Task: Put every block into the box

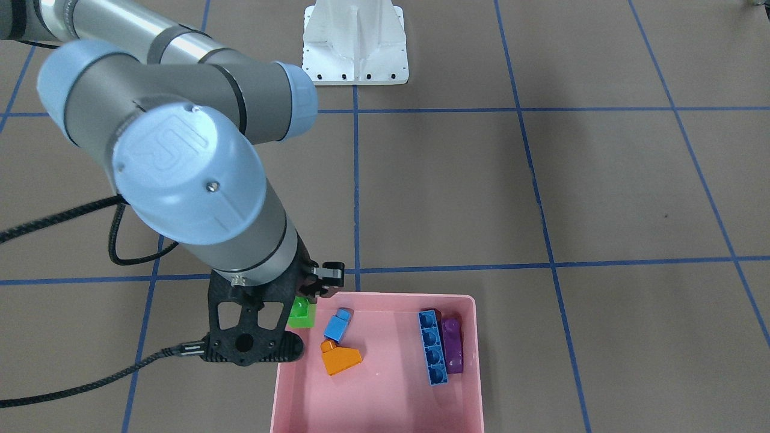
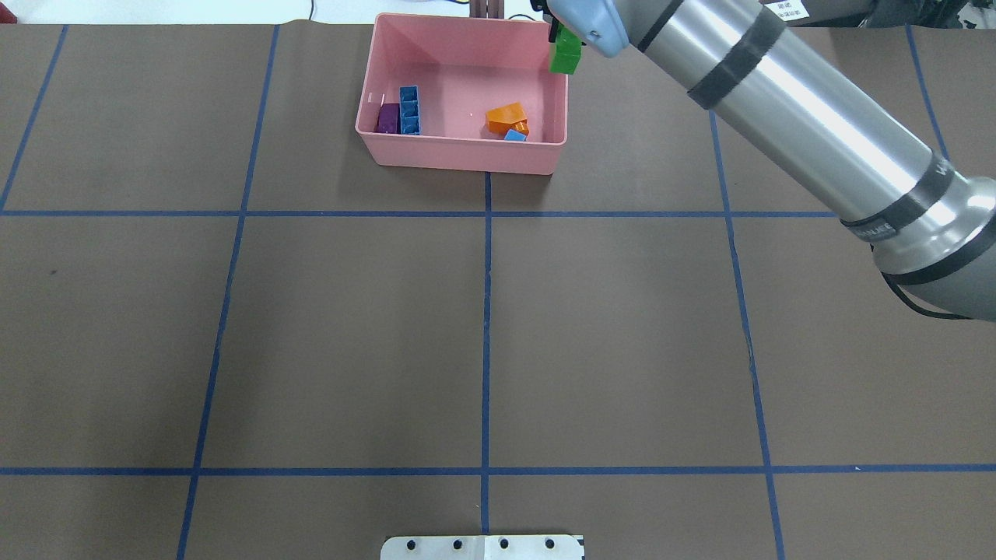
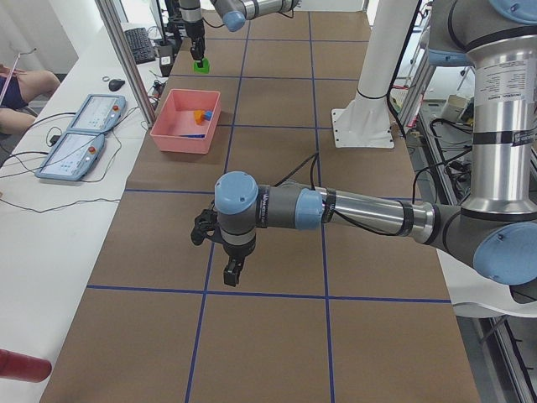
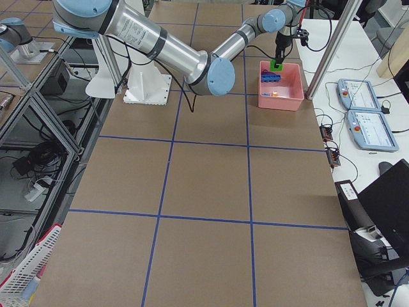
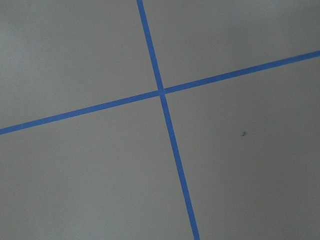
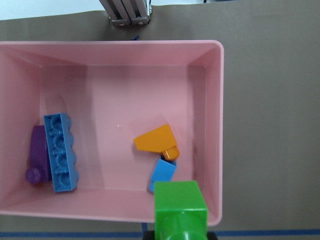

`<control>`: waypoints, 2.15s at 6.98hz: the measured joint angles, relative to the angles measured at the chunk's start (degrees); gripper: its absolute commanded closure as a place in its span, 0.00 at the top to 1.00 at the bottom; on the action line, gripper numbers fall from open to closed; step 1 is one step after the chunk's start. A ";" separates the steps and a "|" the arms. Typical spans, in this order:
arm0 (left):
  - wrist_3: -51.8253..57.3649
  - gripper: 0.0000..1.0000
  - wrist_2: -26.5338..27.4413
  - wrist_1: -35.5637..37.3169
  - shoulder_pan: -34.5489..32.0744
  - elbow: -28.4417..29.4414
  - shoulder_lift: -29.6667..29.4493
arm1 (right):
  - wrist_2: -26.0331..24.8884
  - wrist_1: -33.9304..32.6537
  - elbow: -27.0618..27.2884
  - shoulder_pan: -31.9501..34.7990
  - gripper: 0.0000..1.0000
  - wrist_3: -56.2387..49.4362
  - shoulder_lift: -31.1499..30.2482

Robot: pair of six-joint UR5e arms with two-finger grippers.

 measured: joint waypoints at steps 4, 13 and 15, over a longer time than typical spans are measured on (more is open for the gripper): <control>-0.08 1.00 -0.04 0.00 0.01 0.09 -0.02 | -13.61 22.12 -22.86 -7.41 0.00 9.67 8.72; 0.31 1.00 0.08 -0.19 0.01 1.79 0.44 | -13.21 23.23 -25.15 -8.73 0.99 15.02 12.00; -0.65 1.00 0.08 -1.14 0.01 1.77 0.82 | -9.12 17.18 -19.56 -5.72 1.00 12.82 10.40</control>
